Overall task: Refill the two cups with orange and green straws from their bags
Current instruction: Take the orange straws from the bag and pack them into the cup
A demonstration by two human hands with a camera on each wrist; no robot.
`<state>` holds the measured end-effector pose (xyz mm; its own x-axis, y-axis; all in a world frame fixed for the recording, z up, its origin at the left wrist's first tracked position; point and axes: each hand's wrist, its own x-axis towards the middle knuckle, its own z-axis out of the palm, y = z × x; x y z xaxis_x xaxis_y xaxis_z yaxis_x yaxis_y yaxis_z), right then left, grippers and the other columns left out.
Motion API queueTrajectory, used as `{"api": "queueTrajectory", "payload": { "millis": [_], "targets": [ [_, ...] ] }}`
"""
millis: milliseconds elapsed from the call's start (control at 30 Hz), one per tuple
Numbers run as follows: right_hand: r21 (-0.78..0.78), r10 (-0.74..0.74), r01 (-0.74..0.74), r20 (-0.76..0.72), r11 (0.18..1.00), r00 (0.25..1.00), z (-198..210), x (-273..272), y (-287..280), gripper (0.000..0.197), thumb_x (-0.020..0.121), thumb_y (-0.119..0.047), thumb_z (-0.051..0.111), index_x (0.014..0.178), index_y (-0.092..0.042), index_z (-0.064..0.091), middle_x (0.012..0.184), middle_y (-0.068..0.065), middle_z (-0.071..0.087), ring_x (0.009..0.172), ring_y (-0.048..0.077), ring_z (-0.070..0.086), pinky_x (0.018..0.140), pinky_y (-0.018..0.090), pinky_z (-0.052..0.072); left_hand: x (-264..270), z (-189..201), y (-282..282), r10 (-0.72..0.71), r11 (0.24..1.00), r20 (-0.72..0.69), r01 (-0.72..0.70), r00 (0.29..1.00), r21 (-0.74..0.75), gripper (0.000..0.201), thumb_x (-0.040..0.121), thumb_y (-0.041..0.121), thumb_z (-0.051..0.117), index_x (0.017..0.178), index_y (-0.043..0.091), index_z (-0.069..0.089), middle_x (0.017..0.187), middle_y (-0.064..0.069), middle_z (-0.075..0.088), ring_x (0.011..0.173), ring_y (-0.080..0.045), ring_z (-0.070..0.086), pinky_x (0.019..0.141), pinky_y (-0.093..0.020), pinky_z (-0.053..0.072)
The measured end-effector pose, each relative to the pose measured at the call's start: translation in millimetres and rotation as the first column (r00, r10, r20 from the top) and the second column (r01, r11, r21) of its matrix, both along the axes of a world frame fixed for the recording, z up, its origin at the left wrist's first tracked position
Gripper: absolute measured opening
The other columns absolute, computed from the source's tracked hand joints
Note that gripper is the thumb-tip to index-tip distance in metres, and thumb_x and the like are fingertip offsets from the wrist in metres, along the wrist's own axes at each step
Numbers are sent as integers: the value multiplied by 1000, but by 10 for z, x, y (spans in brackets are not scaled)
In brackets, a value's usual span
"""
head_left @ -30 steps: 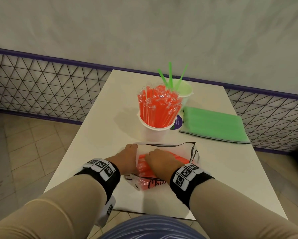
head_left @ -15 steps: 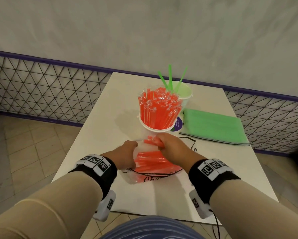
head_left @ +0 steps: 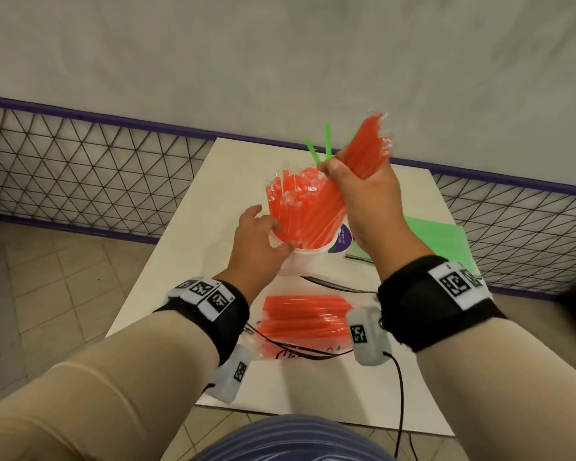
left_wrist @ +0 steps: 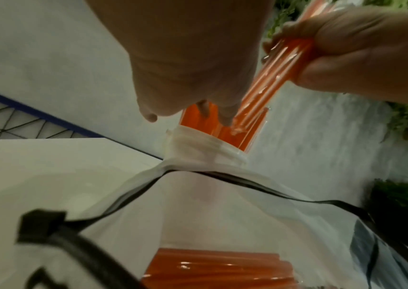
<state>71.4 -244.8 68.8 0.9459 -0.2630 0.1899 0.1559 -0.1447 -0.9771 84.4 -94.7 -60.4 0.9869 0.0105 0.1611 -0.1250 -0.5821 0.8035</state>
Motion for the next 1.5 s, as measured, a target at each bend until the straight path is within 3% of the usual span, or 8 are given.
{"api": "queueTrajectory", "payload": {
  "millis": [200, 467, 600, 800, 967, 1300, 1433, 1500],
  "targets": [
    [-212, -49, 54, 26, 976, 998, -297, 193, 98, 38, 86, -31, 71, 120, -15, 61, 109, -6, 67, 102, 11, 64, 95, 38, 52, 35, -57, -81, -39, 989, -146, 59, 989, 136, 40, 81, 51, 69, 106, 21, 67, 154, -6, 28, 138, -28, 32, 112, -38, 29],
    [-725, -159, 137, 38, 675, 987, -497, 217, 31, 82, 67, -52, 81, 132, -14, 48, 145, 9, 37, 141, 28, 24, 114, 54, 19, 83, -45, -105, -11, 986, -165, 38, 986, 160, 41, 82, 50, 69, 104, 16, 66, 152, -5, 30, 135, -27, 36, 109, -39, 35],
    [-670, 80, 242, 411, 702, 908, -145, 315, 51, 102, 73, -37, 79, 151, -13, 18, 157, 10, 19, 146, 25, 17, 119, 48, 19, 108, -10, -108, -22, 986, -180, 51, 983, 158, 42, 82, 49, 69, 107, 15, 65, 151, -4, 31, 131, -25, 42, 108, -39, 37],
    [-978, 233, -67, -20, 198, 972, -105, 529, 145, 50, 103, -22, 38, 151, -14, 28, 159, 4, 26, 145, 19, 25, 115, 33, 25, 116, -14, -103, -22, 986, -165, 48, 986, 160, 40, 80, 50, 71, 102, 18, 68, 148, 1, 36, 124, -21, 50, 102, -35, 42],
    [-986, 186, -159, -164, -42, 969, -599, 515, 159, 68, 100, -51, 17, 155, -12, 4, 163, 9, 5, 150, 24, 2, 120, 42, 1, 155, -27, -72, 5, 985, -139, 18, 990, 169, 25, 76, 51, 73, 82, 29, 64, 128, 10, 55, 104, -14, 60, 91, -33, 48],
    [-982, 234, -187, -182, -2, 955, -611, 527, 98, 84, 91, -71, 23, 153, -26, -13, 162, 10, -6, 150, 29, -4, 119, 49, -1, 189, -231, -21, 22, 998, -97, -27, 995, -53, 50, 75, 43, 77, 117, 28, 56, 126, 11, 56, 113, -10, 56, 95, -29, 47],
    [-899, 404, 191, 356, 394, 843, -436, 145, 302, 48, 86, -28, 53, 128, -3, 55, 125, 17, 57, 117, 32, 52, 99, 41, 41, 124, -298, 173, 43, 968, -67, -58, 997, -243, 16, 75, 28, 67, 70, 28, 51, 87, 3, 54, 81, -19, 57, 76, -32, 46],
    [-912, 533, -39, 204, 408, 821, -505, -153, 391, 23, 82, -16, 48, 97, -8, 64, 85, 4, 58, 79, 24, 56, 64, 30, 40, 83, -312, 250, -152, 984, -225, 125, 962, -130, 21, 79, 18, 61, 67, 32, 51, 80, -1, 56, 76, -19, 54, 79, -34, 51]
  ]
}}
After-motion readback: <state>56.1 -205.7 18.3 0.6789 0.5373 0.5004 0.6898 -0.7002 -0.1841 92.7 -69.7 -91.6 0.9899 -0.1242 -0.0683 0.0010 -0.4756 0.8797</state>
